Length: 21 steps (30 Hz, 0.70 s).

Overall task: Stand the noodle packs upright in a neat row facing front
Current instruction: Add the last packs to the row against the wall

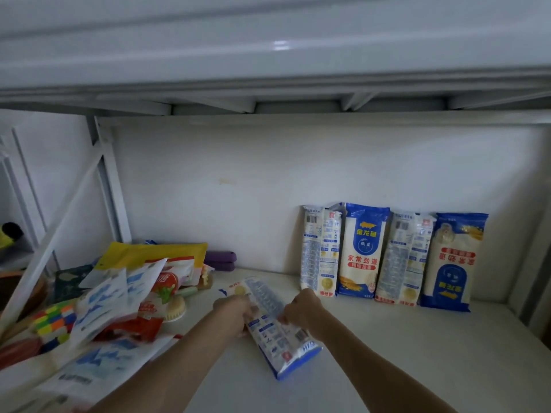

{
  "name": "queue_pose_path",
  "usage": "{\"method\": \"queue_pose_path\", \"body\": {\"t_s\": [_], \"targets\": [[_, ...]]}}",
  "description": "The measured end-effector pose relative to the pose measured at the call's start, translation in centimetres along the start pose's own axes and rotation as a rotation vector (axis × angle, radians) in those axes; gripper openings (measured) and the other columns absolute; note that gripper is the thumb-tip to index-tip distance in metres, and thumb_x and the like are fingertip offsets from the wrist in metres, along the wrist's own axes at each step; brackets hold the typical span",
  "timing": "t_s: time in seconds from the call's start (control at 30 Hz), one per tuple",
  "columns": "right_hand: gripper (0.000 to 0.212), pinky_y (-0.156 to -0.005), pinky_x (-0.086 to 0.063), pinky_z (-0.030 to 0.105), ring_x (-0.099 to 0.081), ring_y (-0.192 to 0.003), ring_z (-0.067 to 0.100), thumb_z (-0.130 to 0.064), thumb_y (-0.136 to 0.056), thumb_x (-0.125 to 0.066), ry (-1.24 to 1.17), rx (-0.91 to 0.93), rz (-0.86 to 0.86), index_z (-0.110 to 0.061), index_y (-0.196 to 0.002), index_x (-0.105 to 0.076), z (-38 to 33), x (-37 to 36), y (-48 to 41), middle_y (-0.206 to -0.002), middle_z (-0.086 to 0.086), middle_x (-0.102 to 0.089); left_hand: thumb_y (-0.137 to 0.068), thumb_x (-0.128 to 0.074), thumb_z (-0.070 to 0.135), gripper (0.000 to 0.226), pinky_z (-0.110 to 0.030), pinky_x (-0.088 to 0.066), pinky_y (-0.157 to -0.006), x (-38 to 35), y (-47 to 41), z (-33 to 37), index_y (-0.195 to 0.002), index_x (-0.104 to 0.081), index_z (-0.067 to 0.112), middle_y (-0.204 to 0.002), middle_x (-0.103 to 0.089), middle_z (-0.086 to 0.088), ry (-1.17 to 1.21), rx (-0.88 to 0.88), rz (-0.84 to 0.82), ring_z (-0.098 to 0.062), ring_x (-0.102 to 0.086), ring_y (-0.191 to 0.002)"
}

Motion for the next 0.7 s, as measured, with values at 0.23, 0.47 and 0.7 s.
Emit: {"method": "queue_pose_path", "body": {"t_s": [0.23,0.47,0.7], "targets": [[0.02,-0.044,-0.042,0.018,-0.052,-0.051,0.01,-0.006,-0.076,-0.073,-0.13,0.101,0.124,-0.007,-0.065,-0.056,-2.0,2.1,-0.2,-0.059,0.002,-0.054,-0.074,-0.064,-0.015,0.027,-0.038,-0.057,-0.054,-0.5,0.7,4.9,-0.099,-0.065,-0.005,-0.087,-0.068,-0.019,0.0,-0.245,0.007,-0.028,-0.065,-0.068],[0.012,-0.047,-0.05,0.023,-0.055,-0.052,0.013,-0.007,-0.074,-0.075,-0.186,0.181,0.245,-0.003,-0.072,-0.064,-4.1,2.8,-2.8,-0.062,0.003,-0.058,-0.068,-0.083,-0.004,0.025,-0.03,-0.057,-0.064,-0.9,1.7,10.7,-0.084,-0.065,0.004,-0.088,-0.07,-0.009,-0.077,-0.565,0.14,-0.023,-0.068,-0.08],[0.026,-0.06,-0.06,0.046,-0.065,-0.063,0.026,-0.003,-0.076,-0.071,-0.171,0.21,0.385,-0.007,-0.06,-0.051,-5.0,3.6,-5.5,-0.075,0.019,-0.068,-0.066,-0.083,-0.007,0.028,-0.019,-0.05,-0.049,-3.2,0.1,13.2,-0.088,-0.067,0.0,-0.085,-0.072,-0.008,-0.103,-0.709,0.078,-0.018,-0.068,-0.076]]}}
Point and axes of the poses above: each hand's wrist, its own y-axis away from the middle knuckle, its own x-axis out of the back of the hand, z = x × y, the point moved 5 cm from there along -y, towards the middle knuckle
